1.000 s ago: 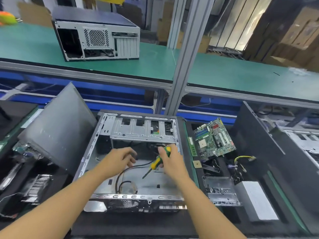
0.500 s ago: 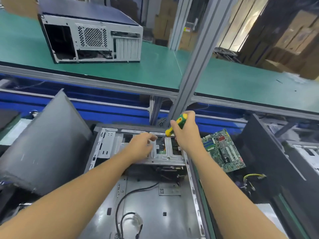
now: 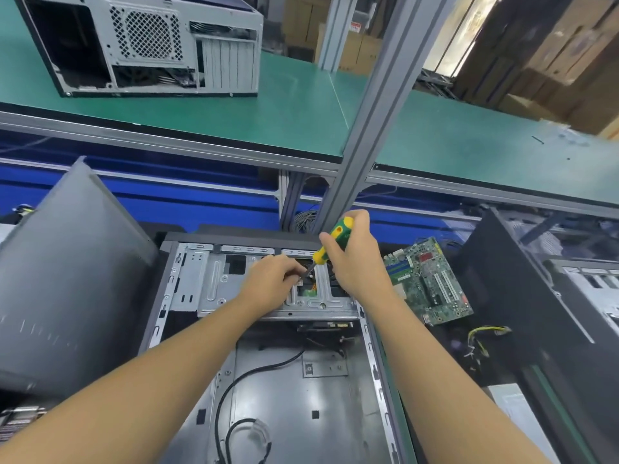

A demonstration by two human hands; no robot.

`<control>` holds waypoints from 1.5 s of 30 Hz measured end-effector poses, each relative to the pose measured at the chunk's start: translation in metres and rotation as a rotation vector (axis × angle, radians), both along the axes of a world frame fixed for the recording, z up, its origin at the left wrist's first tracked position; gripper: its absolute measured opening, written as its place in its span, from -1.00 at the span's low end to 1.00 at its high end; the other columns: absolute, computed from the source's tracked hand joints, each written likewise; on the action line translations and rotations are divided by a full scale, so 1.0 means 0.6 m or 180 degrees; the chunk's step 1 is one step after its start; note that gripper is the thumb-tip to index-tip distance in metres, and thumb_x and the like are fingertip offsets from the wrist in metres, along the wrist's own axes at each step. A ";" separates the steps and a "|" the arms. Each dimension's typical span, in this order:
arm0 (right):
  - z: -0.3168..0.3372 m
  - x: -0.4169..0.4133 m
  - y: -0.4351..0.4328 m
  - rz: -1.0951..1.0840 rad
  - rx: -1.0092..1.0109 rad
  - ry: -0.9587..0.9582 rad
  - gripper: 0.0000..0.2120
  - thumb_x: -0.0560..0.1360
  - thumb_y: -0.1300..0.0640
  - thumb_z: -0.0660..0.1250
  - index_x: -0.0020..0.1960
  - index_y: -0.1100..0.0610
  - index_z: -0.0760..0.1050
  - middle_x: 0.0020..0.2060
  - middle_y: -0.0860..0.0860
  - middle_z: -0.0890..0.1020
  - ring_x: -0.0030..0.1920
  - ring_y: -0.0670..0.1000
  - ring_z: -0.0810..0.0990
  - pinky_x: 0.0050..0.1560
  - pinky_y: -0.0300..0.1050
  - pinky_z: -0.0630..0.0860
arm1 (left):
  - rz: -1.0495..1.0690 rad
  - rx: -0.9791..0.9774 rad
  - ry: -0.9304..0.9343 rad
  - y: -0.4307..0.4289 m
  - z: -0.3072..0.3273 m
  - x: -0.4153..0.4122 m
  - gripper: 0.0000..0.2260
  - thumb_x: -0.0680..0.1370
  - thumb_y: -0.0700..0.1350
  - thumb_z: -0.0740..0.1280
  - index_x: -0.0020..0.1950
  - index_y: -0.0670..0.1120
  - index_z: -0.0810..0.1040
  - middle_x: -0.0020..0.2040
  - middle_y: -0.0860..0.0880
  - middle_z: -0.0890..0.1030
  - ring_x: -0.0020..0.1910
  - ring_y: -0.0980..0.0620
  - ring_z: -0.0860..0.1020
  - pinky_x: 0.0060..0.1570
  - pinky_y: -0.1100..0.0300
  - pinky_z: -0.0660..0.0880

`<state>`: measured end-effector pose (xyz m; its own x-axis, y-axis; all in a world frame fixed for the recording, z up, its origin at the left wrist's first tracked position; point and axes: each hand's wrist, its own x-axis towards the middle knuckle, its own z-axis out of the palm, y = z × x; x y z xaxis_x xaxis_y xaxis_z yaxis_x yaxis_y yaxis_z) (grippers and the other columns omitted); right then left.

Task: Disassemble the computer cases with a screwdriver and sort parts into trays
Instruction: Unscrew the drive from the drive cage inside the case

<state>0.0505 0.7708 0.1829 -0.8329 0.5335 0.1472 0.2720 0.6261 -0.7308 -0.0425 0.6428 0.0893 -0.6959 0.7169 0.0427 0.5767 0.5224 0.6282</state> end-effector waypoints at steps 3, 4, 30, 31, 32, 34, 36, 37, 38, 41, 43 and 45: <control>0.001 0.001 0.001 -0.0006 -0.0079 0.0053 -0.71 0.61 0.01 0.32 0.17 0.01 0.23 -0.23 -0.04 0.54 -0.31 -0.07 0.53 -0.35 -0.19 0.38 | 0.0003 0.0094 -0.0047 -0.001 -0.003 -0.001 -0.83 0.61 -0.09 0.34 0.16 0.05 0.66 0.03 0.07 0.63 0.08 0.04 0.52 0.14 0.04 0.47; 0.002 0.001 0.001 0.0001 -0.0090 0.0064 -0.72 0.62 0.01 0.32 0.16 0.01 0.23 -0.23 -0.03 0.54 -0.31 -0.06 0.53 -0.34 -0.18 0.39 | 0.0038 0.0131 -0.0059 0.000 -0.003 0.000 -0.84 0.60 -0.09 0.35 0.15 0.05 0.66 0.03 0.08 0.63 0.07 0.05 0.52 0.13 0.06 0.47; 0.054 -0.042 -0.022 0.0775 0.0784 -0.0654 -0.68 0.57 0.07 0.38 0.06 -0.02 0.21 -0.20 -0.03 0.48 -0.30 0.01 0.57 -0.39 -0.14 0.46 | -0.0813 0.1562 -0.1920 -0.021 0.082 -0.041 -0.72 0.55 -0.27 0.41 0.17 0.06 0.61 0.04 0.11 0.69 0.04 0.19 0.63 -0.03 0.33 0.53; 0.056 -0.043 -0.020 0.0912 0.0759 -0.0693 -0.69 0.57 0.10 0.39 0.05 -0.03 0.23 -0.18 -0.02 0.50 -0.27 0.00 0.57 -0.36 -0.14 0.45 | -0.0850 0.1624 -0.1979 -0.018 0.086 -0.040 -0.73 0.55 -0.26 0.41 0.17 0.04 0.61 0.02 0.11 0.69 0.02 0.19 0.64 -0.05 0.36 0.53; 0.060 -0.044 -0.018 0.1010 0.0713 -0.0737 -0.70 0.56 0.13 0.39 0.05 -0.03 0.25 -0.14 0.00 0.51 -0.23 0.03 0.58 -0.29 -0.09 0.49 | -0.0856 0.1645 -0.1994 -0.015 0.087 -0.040 -0.74 0.56 -0.27 0.41 0.18 0.02 0.61 0.03 0.10 0.70 0.04 0.17 0.64 -0.03 0.35 0.54; 0.073 -0.043 -0.012 0.1096 0.0549 -0.0868 -0.72 0.55 0.16 0.39 0.05 -0.04 0.29 -0.02 0.06 0.51 -0.15 0.12 0.61 -0.13 0.08 0.59 | -0.0816 0.1586 -0.1834 -0.011 0.084 -0.038 -0.76 0.55 -0.28 0.42 0.15 -0.01 0.61 0.00 0.12 0.70 0.04 0.20 0.64 -0.02 0.38 0.53; 0.088 -0.043 -0.003 0.1227 0.0439 -0.1011 -0.73 0.55 0.19 0.39 0.05 -0.05 0.33 0.01 0.08 0.52 -0.11 0.15 0.63 -0.10 0.10 0.62 | -0.0644 0.1519 -0.1484 -0.008 0.079 -0.034 -0.77 0.52 -0.27 0.45 0.10 0.01 0.64 -0.05 0.15 0.71 0.01 0.22 0.65 -0.01 0.39 0.52; 0.094 -0.043 0.001 0.1327 0.0446 -0.1094 -0.74 0.54 0.20 0.39 0.06 -0.04 0.34 -0.01 0.07 0.53 -0.11 0.14 0.62 -0.15 0.04 0.60 | -0.0536 0.1529 -0.1388 -0.006 0.077 -0.029 -0.75 0.50 -0.26 0.47 0.07 0.05 0.64 -0.06 0.16 0.71 0.01 0.22 0.65 0.00 0.39 0.52; 0.100 -0.042 0.003 0.1403 0.0469 -0.1177 -0.75 0.54 0.17 0.39 0.07 -0.04 0.35 -0.01 0.06 0.53 -0.13 0.11 0.59 -0.22 -0.03 0.55 | -0.0418 0.1572 -0.1326 -0.005 0.075 -0.023 -0.73 0.48 -0.26 0.49 0.05 0.10 0.65 -0.07 0.18 0.71 0.00 0.23 0.66 0.01 0.38 0.53; 0.109 -0.040 -0.004 0.1118 0.0469 -0.1494 -0.58 0.52 -0.27 0.30 0.22 -0.05 0.30 0.09 0.04 0.41 -0.10 0.06 0.53 -0.19 -0.07 0.42 | -0.0011 0.1731 -0.1054 0.001 0.070 -0.006 -0.67 0.42 -0.24 0.55 -0.06 0.22 0.65 -0.18 0.28 0.69 -0.11 0.31 0.65 -0.07 0.46 0.51; 0.110 -0.043 -0.008 0.0576 0.0649 -0.1496 -0.38 0.51 -0.46 0.10 0.22 0.06 0.31 0.10 0.06 0.40 -0.10 0.11 0.54 -0.19 -0.03 0.42 | 0.0141 0.1824 -0.1081 0.008 0.068 0.005 -0.70 0.41 -0.22 0.57 0.05 0.10 0.70 -0.16 0.27 0.69 -0.10 0.32 0.65 -0.03 0.44 0.52; 0.115 -0.046 -0.010 0.0277 0.1021 -0.1477 -0.41 0.54 -0.44 0.07 0.05 0.12 0.33 -0.10 0.05 0.46 -0.18 0.11 0.50 -0.34 -0.08 0.30 | 0.0274 0.1765 -0.0998 0.013 0.068 0.016 -0.66 0.40 -0.19 0.58 0.15 -0.01 0.69 -0.08 0.20 0.71 -0.07 0.31 0.65 0.06 0.39 0.54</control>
